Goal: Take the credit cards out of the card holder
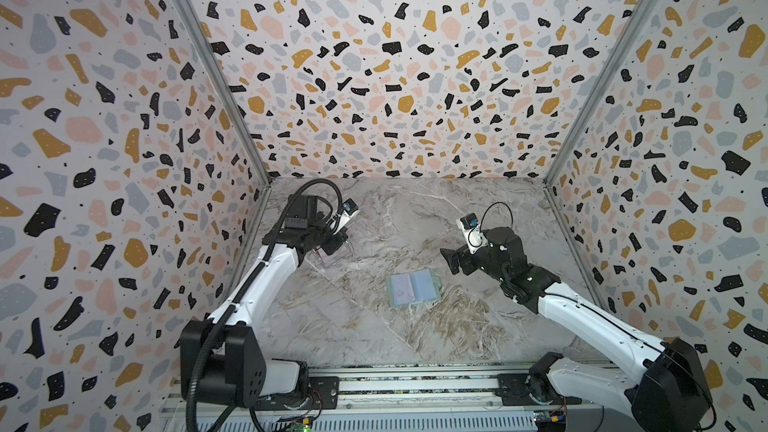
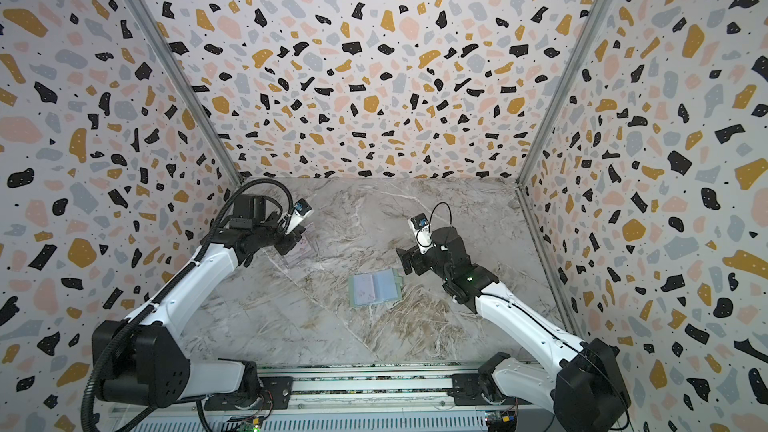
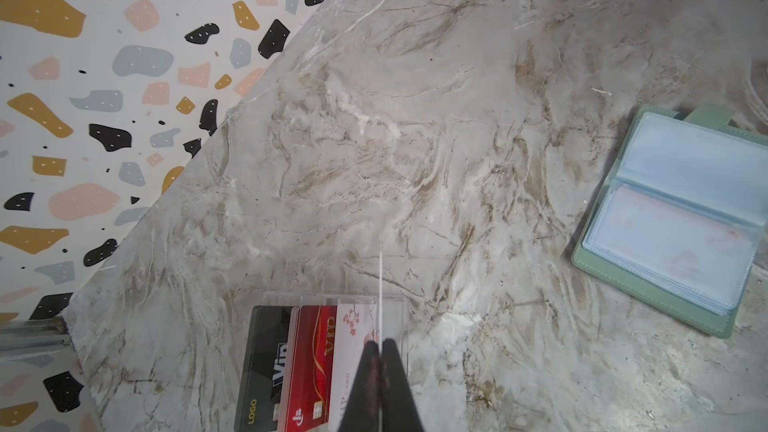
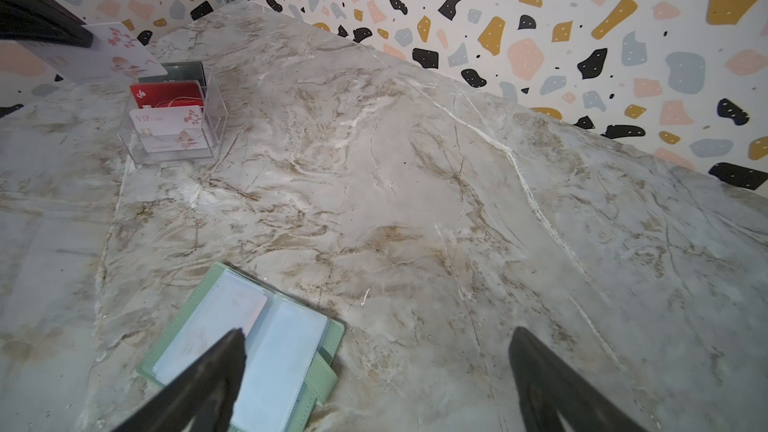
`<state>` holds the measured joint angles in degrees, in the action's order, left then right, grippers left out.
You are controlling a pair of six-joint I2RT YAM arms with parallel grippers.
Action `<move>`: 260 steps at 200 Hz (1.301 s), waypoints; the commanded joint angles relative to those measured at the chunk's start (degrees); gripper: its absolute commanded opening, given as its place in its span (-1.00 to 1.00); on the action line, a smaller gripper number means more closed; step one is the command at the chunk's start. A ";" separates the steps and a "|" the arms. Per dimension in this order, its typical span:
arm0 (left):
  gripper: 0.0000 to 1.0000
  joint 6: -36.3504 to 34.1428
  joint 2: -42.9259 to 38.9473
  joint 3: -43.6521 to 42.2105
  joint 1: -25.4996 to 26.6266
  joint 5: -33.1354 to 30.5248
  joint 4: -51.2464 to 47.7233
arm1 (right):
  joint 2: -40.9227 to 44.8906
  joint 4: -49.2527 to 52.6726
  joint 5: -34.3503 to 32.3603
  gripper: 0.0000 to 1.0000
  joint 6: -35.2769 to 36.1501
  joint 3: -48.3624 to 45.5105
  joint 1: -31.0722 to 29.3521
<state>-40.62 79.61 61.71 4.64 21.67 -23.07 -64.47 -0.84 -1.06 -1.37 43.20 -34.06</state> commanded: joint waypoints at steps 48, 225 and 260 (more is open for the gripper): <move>-1.00 -6.92 6.39 3.24 -4.10 3.14 -1.86 | -0.61 -1.00 -1.98 0.98 2.25 1.76 0.06; -1.00 -7.87 14.49 2.10 -7.80 8.01 1.17 | -0.89 -1.85 0.67 0.98 0.07 0.75 -0.73; -1.00 -7.81 15.39 1.15 -8.33 8.44 1.25 | -0.41 -1.91 0.88 0.97 -0.11 0.35 -0.84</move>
<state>-47.83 94.45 63.16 -3.11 28.49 -22.79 -66.89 -1.96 -0.62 -0.67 43.22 -34.52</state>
